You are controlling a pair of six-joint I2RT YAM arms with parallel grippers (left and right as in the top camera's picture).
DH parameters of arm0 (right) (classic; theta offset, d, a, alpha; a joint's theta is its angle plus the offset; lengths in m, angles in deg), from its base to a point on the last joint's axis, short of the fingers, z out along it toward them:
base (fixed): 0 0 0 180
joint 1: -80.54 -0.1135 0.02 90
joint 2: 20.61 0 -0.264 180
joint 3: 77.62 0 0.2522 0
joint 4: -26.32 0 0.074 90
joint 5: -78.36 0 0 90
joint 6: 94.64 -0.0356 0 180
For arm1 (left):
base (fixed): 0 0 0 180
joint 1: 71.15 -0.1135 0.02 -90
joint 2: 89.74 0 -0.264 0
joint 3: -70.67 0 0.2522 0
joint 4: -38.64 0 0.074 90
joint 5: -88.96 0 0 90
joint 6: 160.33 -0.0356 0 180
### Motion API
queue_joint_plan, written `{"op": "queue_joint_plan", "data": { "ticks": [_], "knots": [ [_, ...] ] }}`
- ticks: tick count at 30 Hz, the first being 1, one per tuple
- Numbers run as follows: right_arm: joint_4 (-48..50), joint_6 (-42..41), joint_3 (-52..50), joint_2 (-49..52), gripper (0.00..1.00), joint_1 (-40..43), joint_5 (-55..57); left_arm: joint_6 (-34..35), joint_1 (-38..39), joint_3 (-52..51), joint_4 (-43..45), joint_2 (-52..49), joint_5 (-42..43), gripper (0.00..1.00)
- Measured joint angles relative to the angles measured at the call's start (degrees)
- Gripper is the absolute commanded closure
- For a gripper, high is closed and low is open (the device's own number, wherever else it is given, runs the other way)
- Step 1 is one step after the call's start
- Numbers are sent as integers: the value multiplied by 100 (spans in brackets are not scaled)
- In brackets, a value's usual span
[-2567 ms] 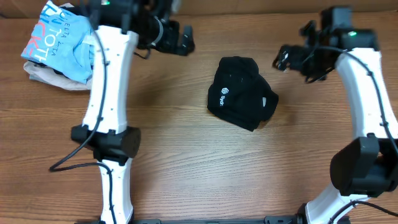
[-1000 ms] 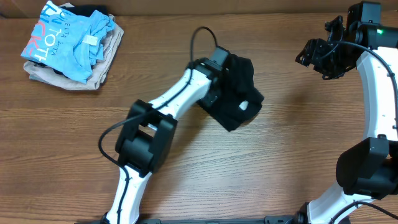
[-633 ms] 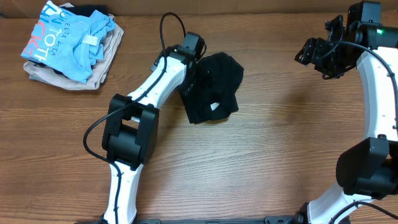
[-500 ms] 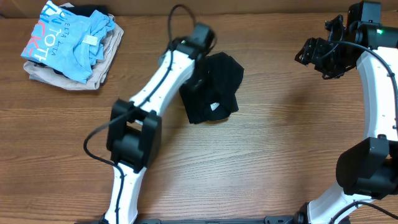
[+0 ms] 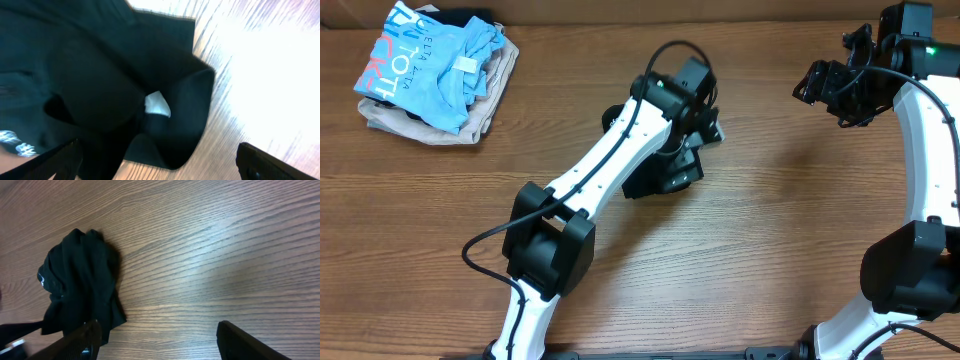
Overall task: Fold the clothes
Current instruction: 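Carry the bundle with the left gripper to the clothes stack top left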
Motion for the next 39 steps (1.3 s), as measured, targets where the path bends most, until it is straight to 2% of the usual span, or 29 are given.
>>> {"op": "queue_joint_plan", "data": {
  "ticks": [11,15,18,21,23,24,25,27,33,36,39],
  "knots": [
    [-20,2,0,0,23,0,0,-94,-26,-1261,1357,-50,-59,0],
    [-22,0,0,0,23,0,0,-98,-31,-1709,2094,-50,-214,0],
    [-22,0,0,0,23,0,0,-109,-31,-2002,2557,20,-315,5],
    [-22,0,0,0,23,0,0,-107,-31,-2291,2938,162,-350,19],
    [-17,2,0,0,23,0,0,-94,-31,-2378,3053,201,-407,44],
    [-15,0,0,0,23,0,0,-90,-31,-2398,3093,203,-459,60],
    [-17,2,0,0,23,0,0,-114,-33,-2409,3134,203,-553,81],
    [-13,2,0,0,23,0,0,-140,-39,-2426,3187,203,-684,96],
    [-4,0,0,0,23,0,0,289,-26,-2315,2994,212,-844,96],
    [-2,0,0,0,23,0,0,761,-33,-2002,2522,94,-1139,96],
    [-4,0,0,0,24,0,0,1198,-92,-1331,1670,-81,-1346,96]
  ]
}}
